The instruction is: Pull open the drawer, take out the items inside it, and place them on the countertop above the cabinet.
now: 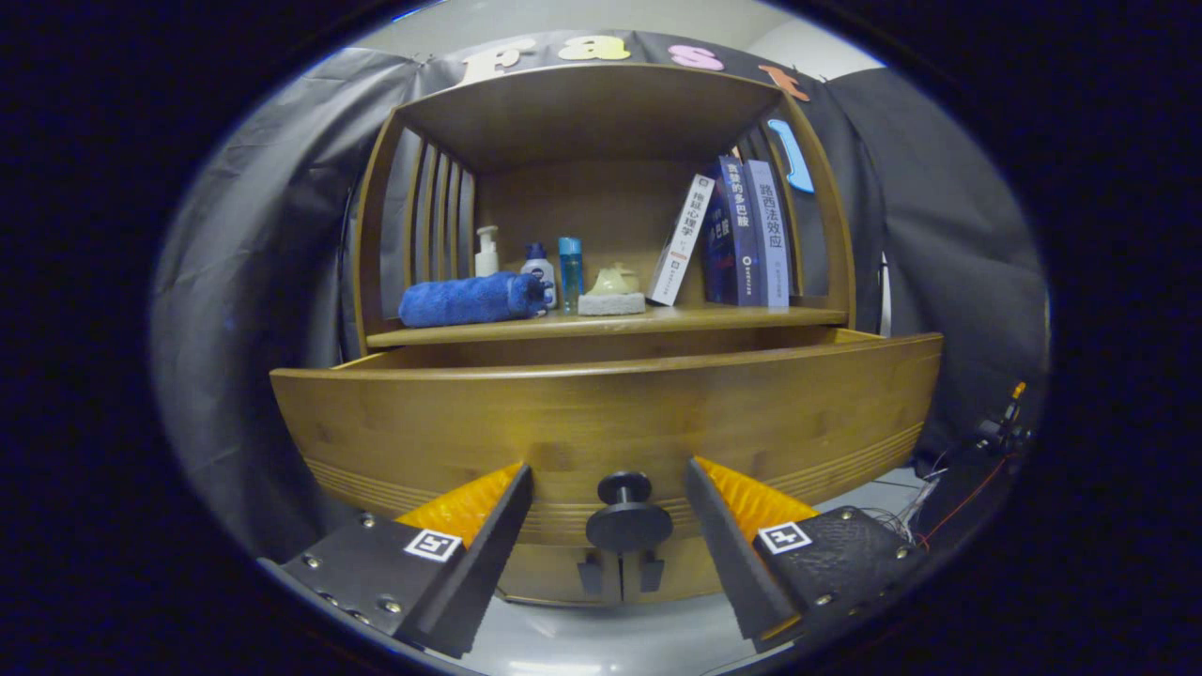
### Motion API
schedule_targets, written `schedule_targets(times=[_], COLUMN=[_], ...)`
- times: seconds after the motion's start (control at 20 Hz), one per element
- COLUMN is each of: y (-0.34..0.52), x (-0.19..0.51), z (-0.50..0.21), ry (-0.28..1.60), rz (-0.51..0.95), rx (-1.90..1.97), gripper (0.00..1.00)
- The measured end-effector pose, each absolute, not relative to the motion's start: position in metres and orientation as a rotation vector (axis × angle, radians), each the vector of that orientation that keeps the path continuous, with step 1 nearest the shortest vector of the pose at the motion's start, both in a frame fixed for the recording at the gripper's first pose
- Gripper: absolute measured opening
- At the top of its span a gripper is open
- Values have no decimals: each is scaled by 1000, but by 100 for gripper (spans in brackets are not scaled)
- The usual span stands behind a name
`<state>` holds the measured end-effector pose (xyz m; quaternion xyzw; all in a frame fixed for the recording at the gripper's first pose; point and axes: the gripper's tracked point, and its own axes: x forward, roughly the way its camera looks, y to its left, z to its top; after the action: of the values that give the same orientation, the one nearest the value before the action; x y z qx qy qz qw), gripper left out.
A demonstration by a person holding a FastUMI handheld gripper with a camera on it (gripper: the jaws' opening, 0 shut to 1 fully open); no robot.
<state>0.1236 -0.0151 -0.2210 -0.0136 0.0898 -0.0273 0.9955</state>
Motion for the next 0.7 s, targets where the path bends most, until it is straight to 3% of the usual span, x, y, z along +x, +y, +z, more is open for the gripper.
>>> schedule_targets(times=[0.7], y=[-11], x=[192], z=[-225], ry=[257], rz=[-65], rx=[2], gripper=[99])
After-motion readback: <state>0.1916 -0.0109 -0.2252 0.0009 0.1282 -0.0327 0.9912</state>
